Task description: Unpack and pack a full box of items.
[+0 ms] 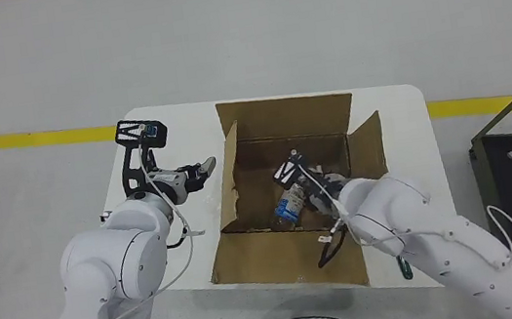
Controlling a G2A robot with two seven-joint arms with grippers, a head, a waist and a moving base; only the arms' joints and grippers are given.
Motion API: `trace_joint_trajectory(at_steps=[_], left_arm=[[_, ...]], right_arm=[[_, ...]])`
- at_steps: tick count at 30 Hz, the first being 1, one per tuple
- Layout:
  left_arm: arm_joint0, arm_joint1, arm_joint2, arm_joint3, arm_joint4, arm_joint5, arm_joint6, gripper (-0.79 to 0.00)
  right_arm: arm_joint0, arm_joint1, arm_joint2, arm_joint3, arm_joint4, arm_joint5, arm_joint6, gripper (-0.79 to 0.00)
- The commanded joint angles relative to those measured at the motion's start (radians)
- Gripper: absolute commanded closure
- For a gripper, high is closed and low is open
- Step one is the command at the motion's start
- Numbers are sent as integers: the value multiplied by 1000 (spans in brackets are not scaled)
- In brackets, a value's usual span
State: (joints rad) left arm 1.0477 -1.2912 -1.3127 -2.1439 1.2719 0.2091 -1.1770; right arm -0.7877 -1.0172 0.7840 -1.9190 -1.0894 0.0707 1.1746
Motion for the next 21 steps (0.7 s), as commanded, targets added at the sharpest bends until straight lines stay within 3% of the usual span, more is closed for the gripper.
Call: trace_joint_trajectory(at_steps=[1,9,20,21], left_arm=[[0,0,0,0,0,0,0,-785],[0,0,0,0,0,0,0,-785],[0,0,0,0,0,0,0,-785],[0,0,0,0,0,0,0,-785]], right_arm=[[21,-17,-48,37,-40,27,16,0],[95,-84,-144,195,-27,88,58,0],[148,-139,-169,354,72,58,119,0],[151,-143,-172,364,76,55,124,-120]])
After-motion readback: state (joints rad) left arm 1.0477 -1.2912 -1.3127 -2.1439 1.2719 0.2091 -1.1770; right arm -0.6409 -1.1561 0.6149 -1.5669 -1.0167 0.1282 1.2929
